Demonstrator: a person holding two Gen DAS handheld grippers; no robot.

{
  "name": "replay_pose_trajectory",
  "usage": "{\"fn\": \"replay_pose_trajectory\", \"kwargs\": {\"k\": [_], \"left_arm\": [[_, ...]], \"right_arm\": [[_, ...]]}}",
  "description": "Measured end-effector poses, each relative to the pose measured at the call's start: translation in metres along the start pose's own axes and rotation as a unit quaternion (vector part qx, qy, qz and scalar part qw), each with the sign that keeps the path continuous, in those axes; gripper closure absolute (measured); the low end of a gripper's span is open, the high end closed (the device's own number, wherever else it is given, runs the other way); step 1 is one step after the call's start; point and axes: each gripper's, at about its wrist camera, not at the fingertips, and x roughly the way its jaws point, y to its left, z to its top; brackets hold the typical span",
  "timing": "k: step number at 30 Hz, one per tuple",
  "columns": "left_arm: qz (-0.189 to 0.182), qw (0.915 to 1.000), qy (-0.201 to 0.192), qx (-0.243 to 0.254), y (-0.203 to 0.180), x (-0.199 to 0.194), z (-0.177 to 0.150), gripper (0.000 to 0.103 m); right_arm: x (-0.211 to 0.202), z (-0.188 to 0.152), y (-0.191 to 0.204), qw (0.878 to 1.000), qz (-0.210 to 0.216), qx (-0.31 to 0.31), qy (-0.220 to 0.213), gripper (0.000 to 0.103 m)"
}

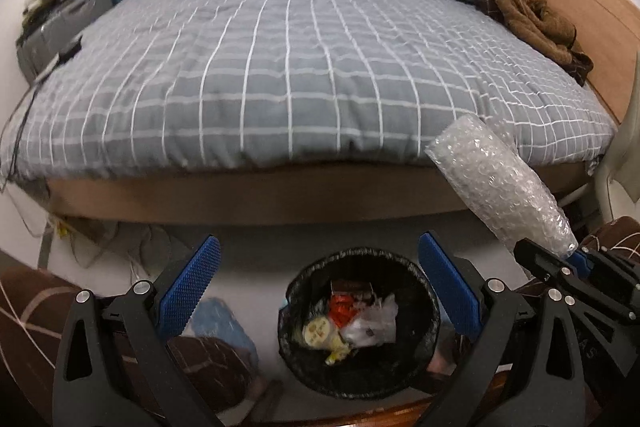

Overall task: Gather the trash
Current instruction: 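Lift the bubble-wrap bag and carry it down over the bin, then open the right tool to drop the bubble-wrap bag into the bin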

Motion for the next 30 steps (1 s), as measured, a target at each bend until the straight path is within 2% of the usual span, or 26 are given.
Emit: {"fn": "replay_pose_trajectory", "kwargs": {"k": [6, 14, 19, 24, 27, 30], "left_arm": [[0.003, 0.9995, 0.03, 0.005, 0.003, 0.02, -0.018, 0.006], [0.007, 0.9968, 0.077, 0.02, 0.002, 0.061, -0.029, 0.006], [0.004, 0.9922, 0.123, 0.023, 0.003, 0.095, -0.039, 0.006], [0.007, 0.9883, 0.151, 0.023, 0.006, 0.115, -0.049, 0.006], [0.011, 0.9868, 0.16, 0.02, 0.01, 0.123, -0.054, 0.006], [0.016, 0.9856, 0.167, 0.019, 0.01, 0.13, -0.059, 0.006]], "right_arm": [[0.024, -0.019, 0.002, 0.999, -0.004, -0.005, 0.049, 0.083], [0.064, -0.024, -0.003, 0.994, 0.0, -0.003, 0.105, 0.082], [0.093, -0.026, -0.008, 0.991, 0.0, 0.006, 0.136, 0.081], [0.121, -0.028, -0.01, 0.986, 0.003, 0.015, 0.168, 0.08], [0.131, -0.031, -0.005, 0.984, 0.005, 0.01, 0.179, 0.077], [0.137, -0.032, -0.004, 0.984, -0.005, 0.006, 0.176, 0.069]]}}
